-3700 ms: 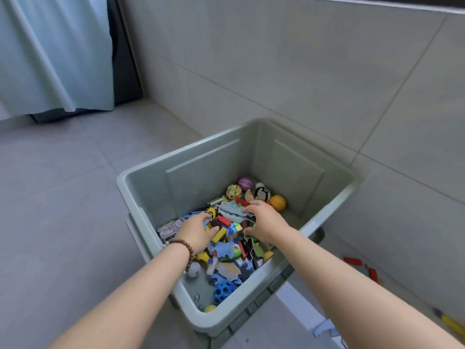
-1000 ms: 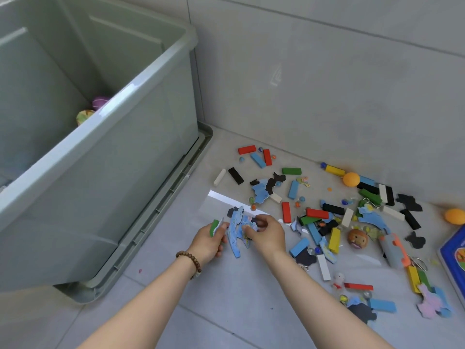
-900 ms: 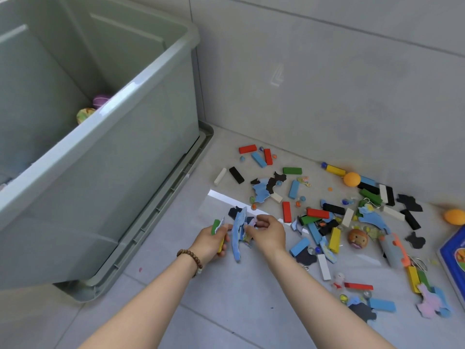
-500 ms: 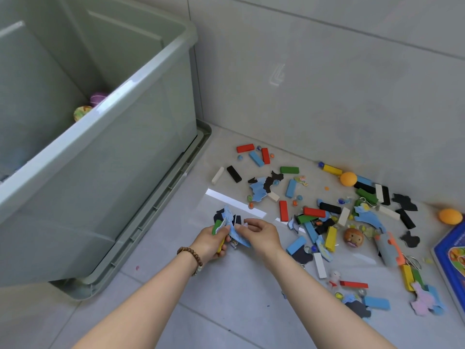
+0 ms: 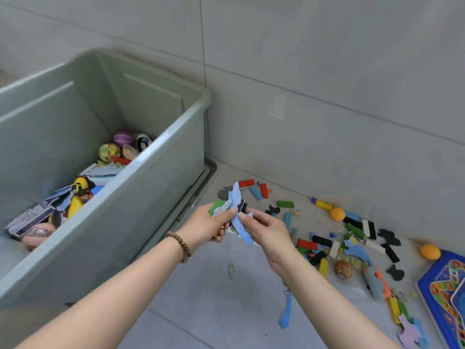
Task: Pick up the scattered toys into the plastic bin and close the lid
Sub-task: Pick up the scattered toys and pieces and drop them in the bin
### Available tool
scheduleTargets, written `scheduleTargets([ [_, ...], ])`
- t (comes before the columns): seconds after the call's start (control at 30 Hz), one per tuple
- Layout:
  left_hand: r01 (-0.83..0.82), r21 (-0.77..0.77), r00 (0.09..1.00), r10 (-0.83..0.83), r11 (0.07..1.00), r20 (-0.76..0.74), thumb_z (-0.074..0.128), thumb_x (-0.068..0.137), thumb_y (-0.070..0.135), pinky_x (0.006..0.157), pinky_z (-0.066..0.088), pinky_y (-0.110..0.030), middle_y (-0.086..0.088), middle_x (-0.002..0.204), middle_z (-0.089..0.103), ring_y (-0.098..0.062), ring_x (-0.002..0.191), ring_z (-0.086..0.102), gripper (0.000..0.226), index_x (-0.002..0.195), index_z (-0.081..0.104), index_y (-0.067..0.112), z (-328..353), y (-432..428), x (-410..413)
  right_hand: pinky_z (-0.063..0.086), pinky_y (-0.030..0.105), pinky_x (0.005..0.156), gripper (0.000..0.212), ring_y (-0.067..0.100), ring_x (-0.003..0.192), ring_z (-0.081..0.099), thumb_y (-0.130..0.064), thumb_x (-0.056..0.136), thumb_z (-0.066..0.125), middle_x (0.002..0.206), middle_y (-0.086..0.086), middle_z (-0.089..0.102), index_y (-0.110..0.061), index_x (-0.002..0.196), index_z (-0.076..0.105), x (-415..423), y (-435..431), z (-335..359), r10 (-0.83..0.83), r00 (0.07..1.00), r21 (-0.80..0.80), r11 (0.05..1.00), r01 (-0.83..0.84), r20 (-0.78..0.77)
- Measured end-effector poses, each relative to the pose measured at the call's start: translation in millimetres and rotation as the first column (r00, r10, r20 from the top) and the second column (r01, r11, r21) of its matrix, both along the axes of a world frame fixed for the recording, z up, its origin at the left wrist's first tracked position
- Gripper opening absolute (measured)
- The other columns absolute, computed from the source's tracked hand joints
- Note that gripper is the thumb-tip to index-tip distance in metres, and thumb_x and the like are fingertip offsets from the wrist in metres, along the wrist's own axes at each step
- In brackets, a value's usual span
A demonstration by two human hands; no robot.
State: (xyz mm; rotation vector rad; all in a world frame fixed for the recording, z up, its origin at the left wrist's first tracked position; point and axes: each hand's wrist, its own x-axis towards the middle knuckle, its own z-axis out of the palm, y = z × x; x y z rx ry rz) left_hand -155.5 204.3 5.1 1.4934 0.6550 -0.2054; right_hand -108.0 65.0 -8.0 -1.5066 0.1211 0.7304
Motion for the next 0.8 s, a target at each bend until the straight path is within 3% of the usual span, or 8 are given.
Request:
scheduleTargets([
  [0.2, -0.107, 0.200, 0.972, 0.061, 0.974, 0.226, 0.059, 0.090, 0.028, 0.041, 0.042, -0.016, 0.001, 0.059, 0.052, -0.006, 0.041, 0.048, 0.021, 0.077, 0.055, 0.013, 132, 91, -22, 0.052, 0.013, 0.064, 0.024, 0.000, 0.072, 0.064, -0.022, 0.084, 0.069, 0.088, -0.005, 0.069, -0.017, 0.107, 0.064, -3, 96, 124, 0.160, 0.958, 0.139, 0.971, -0.197, 0.240],
  [0.3, -0.238, 0.191, 0.955, 0.193, 0.952, 0.227, 0.059, 0.090, 0.032, 0.041, 0.042, -0.015, 0.002, 0.060, 0.051, -0.005, 0.043, 0.048, 0.024, 0.074, 0.054, 0.015, 154, 147, -50, 0.053, 0.012, 0.061, 0.021, 0.002, 0.072, 0.063, -0.021, 0.085, 0.068, 0.085, -0.008, 0.067, -0.019, 0.105, 0.063, -21, 165, 151, 0.266, 0.933, 0.164, 0.937, -0.309, 0.241],
  [0.4, -0.311, 0.173, 0.946, 0.285, 0.935, 0.157, 0.057, 0.089, 0.043, 0.051, 0.048, -0.017, 0.001, 0.070, 0.059, -0.009, 0.059, 0.055, 0.028, 0.077, 0.060, 0.017, 148, 203, -72, 0.056, 0.024, 0.074, 0.023, 0.008, 0.078, 0.063, -0.021, 0.084, 0.068, 0.091, -0.002, 0.069, -0.014, 0.106, 0.066, -30, 225, 159, 0.347, 0.902, 0.105, 0.918, -0.383, 0.258],
  [0.47, -0.319, 0.139, 0.947, 0.312, 0.938, 0.071, 0.054, 0.084, 0.057, 0.080, 0.055, -0.028, -0.001, 0.102, 0.066, -0.018, 0.090, 0.064, 0.042, 0.098, 0.065, 0.019, 137, 233, -86, 0.056, 0.030, 0.077, 0.030, 0.012, 0.084, 0.062, -0.021, 0.085, 0.068, 0.099, 0.004, 0.067, -0.008, 0.111, 0.066, -27, 253, 154, 0.368, 0.868, -0.014, 0.922, -0.386, 0.332],
  [0.53, -0.231, 0.271, 0.964, 0.257, 0.934, -0.064, 0.042, 0.086, 0.065, 0.105, 0.039, -0.035, 0.002, 0.129, 0.053, -0.023, 0.125, 0.049, 0.064, 0.129, 0.054, 0.019, 125, 254, -101, 0.052, 0.032, 0.089, 0.034, 0.014, 0.098, 0.062, -0.027, 0.087, 0.064, 0.110, 0.003, 0.067, -0.010, 0.116, 0.064, -20, 262, 147, 0.470, 0.735, -0.304, 0.882, -0.361, 0.489],
  [0.63, -0.102, 0.551, 0.948, 0.249, 0.828, -0.198, 0.028, 0.095, 0.056, 0.105, 0.031, -0.031, -0.008, 0.143, 0.045, -0.025, 0.131, 0.042, 0.066, 0.137, 0.045, 0.007, 100, 275, -119, 0.039, 0.031, 0.102, 0.032, 0.015, 0.119, 0.052, -0.035, 0.092, 0.054, 0.127, -0.004, 0.059, -0.020, 0.120, 0.061, -10, 247, 136, 0.661, 0.487, -0.615, 0.737, -0.280, 0.571],
  [0.73, -0.074, 0.622, 0.952, 0.241, 0.780, -0.189, 0.031, 0.096, 0.052, 0.107, 0.030, -0.031, -0.012, 0.146, 0.041, -0.025, 0.133, 0.040, 0.066, 0.140, 0.038, 0.004, 94, 265, -125, 0.015, 0.040, 0.117, 0.040, 0.017, 0.138, 0.031, -0.045, 0.094, 0.045, 0.145, -0.003, 0.043, -0.027, 0.128, 0.053, 4, 220, 117, 0.826, 0.302, -0.823, 0.539, -0.179, 0.476],
  [0.8, -0.048, 0.629, 0.971, 0.185, 0.776, -0.154, 0.033, 0.096, 0.051, 0.112, 0.027, -0.031, -0.006, 0.150, 0.035, -0.022, 0.137, 0.035, 0.065, 0.145, 0.031, 0.009, 94, 248, -119, -0.004, 0.041, 0.118, 0.046, 0.014, 0.146, 0.006, -0.052, 0.095, 0.034, 0.155, -0.006, 0.024, -0.032, 0.135, 0.046, 12, 204, 106, 0.880, 0.250, -0.876, 0.451, -0.171, 0.404],
])
